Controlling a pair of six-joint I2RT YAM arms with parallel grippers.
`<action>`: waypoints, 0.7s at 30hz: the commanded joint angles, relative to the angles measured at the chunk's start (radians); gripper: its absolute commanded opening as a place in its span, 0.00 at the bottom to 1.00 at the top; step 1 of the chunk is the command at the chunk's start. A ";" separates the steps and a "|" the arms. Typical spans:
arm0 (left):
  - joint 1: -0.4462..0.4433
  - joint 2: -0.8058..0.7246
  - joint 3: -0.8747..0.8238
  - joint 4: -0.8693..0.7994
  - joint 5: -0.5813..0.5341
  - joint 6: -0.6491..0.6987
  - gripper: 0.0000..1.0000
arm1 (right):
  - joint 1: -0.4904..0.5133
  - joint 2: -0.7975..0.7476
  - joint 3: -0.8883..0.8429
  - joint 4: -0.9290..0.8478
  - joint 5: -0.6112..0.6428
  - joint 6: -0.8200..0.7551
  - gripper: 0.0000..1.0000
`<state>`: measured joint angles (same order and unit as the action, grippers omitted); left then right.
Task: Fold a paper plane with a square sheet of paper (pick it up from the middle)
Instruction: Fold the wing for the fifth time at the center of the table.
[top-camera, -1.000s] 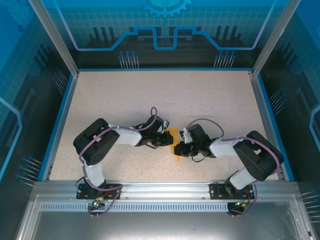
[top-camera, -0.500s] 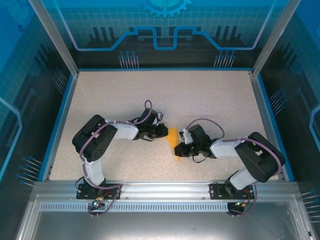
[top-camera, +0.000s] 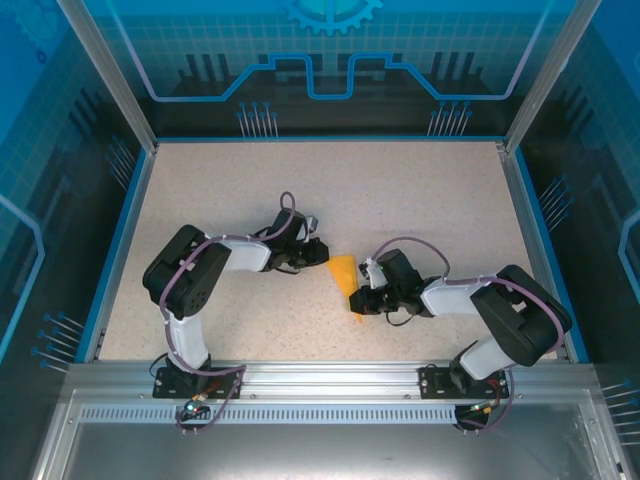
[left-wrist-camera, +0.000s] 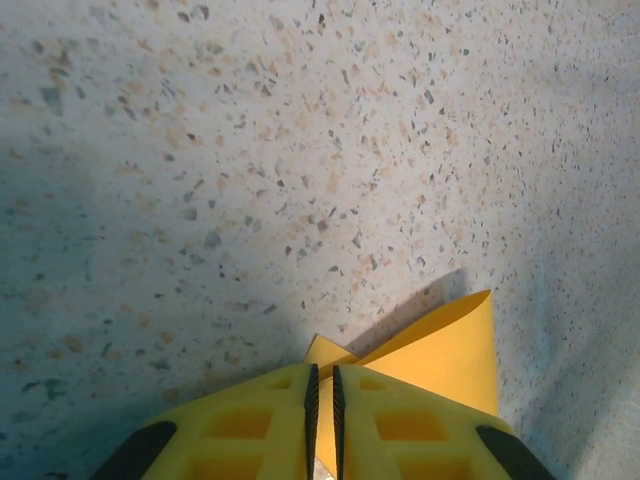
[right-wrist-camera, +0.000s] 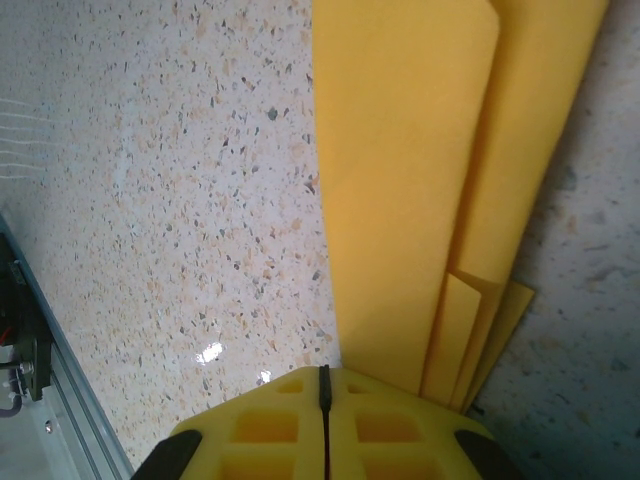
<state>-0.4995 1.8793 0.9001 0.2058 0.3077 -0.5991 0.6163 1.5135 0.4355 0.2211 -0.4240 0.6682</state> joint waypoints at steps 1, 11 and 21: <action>0.016 -0.045 0.019 -0.083 -0.020 0.043 0.18 | -0.004 0.023 -0.041 -0.157 0.017 -0.014 0.07; 0.003 -0.205 0.000 -0.181 -0.006 0.054 0.23 | -0.003 0.048 -0.024 -0.124 0.016 0.002 0.08; -0.145 -0.192 0.037 -0.211 0.001 0.043 0.25 | -0.002 0.045 -0.029 -0.085 0.014 0.022 0.12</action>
<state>-0.6205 1.6547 0.9031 0.0277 0.3004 -0.5663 0.6144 1.5185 0.4393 0.2298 -0.4381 0.6807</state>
